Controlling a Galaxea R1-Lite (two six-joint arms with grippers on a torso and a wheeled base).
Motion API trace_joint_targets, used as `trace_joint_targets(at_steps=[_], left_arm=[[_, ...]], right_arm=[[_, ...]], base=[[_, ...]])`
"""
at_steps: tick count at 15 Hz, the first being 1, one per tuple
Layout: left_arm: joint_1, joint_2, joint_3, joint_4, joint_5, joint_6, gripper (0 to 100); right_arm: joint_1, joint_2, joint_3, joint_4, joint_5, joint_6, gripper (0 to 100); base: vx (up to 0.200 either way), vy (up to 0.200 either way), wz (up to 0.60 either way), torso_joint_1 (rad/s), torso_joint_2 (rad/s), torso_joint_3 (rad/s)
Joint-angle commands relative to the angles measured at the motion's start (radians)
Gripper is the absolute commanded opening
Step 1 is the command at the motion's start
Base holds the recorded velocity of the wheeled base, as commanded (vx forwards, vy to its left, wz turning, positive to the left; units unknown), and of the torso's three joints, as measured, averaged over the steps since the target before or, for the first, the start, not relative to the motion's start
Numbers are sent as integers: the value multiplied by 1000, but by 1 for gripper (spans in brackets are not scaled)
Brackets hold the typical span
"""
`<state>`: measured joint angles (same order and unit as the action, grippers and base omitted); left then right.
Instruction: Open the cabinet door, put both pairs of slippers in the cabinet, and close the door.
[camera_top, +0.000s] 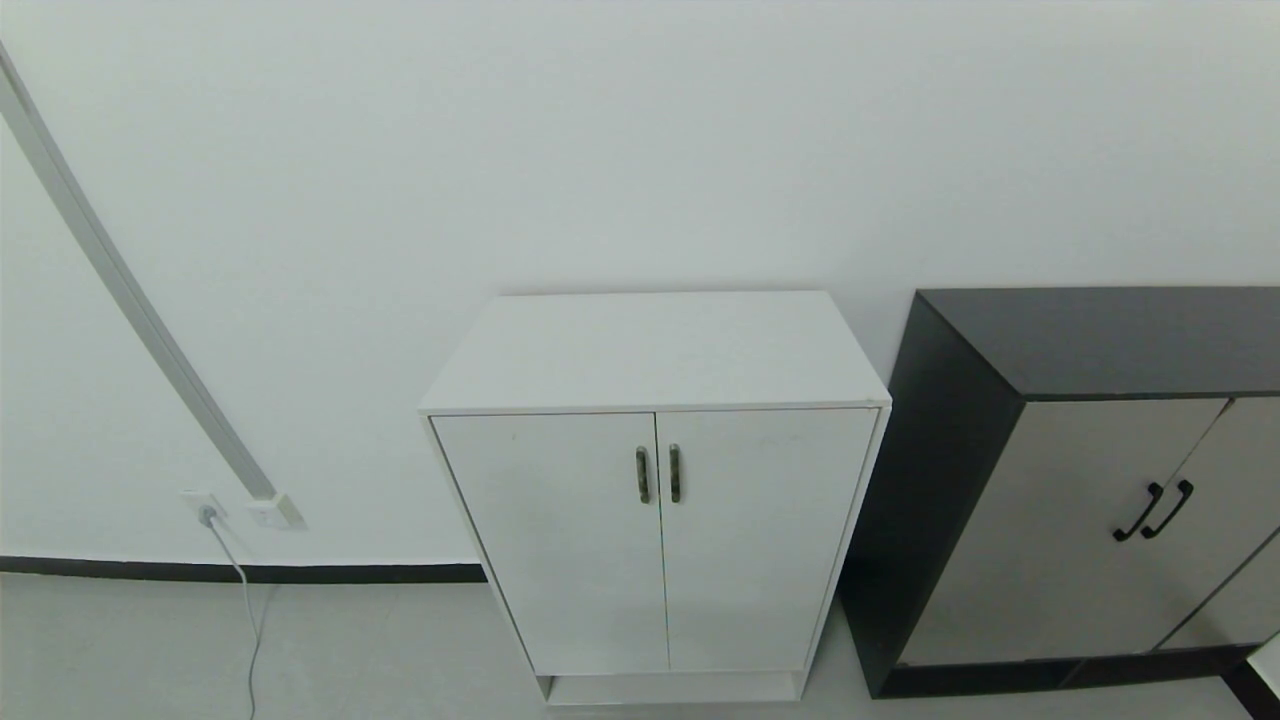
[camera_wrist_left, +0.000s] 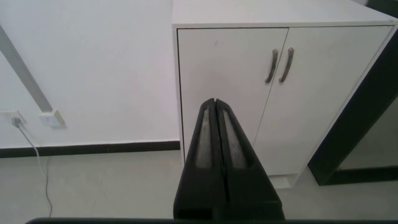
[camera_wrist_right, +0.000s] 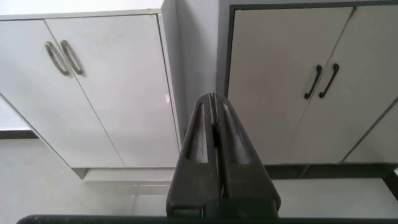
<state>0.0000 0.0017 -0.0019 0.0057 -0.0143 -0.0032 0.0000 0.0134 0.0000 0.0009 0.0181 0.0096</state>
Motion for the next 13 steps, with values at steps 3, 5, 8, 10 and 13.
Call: trace_joint_targets(at_steps=[3,5,8,10,13], left_arm=[[0,0,0,0,0,2,0],[0,0,0,0,0,2,0],[0,0,0,0,0,0,0],[0,0,0,0,0,2,0],[0,0,0,0,0,2,0]], right_arm=[[2,-12,0,-5,-44,70,0],[2,-12,0,-7,-89,75,0],[2,-12,0,-7,-89,75,0],[2,-12,0,-7,-86,73,0],[2,-12,0,-7,-87,73,0]], base=[[0,0,0,0,0,0],[0,0,0,0,0,0],[0,0,0,0,0,0],[0,0,0,0,0,0],[0,0,0,0,0,0]])
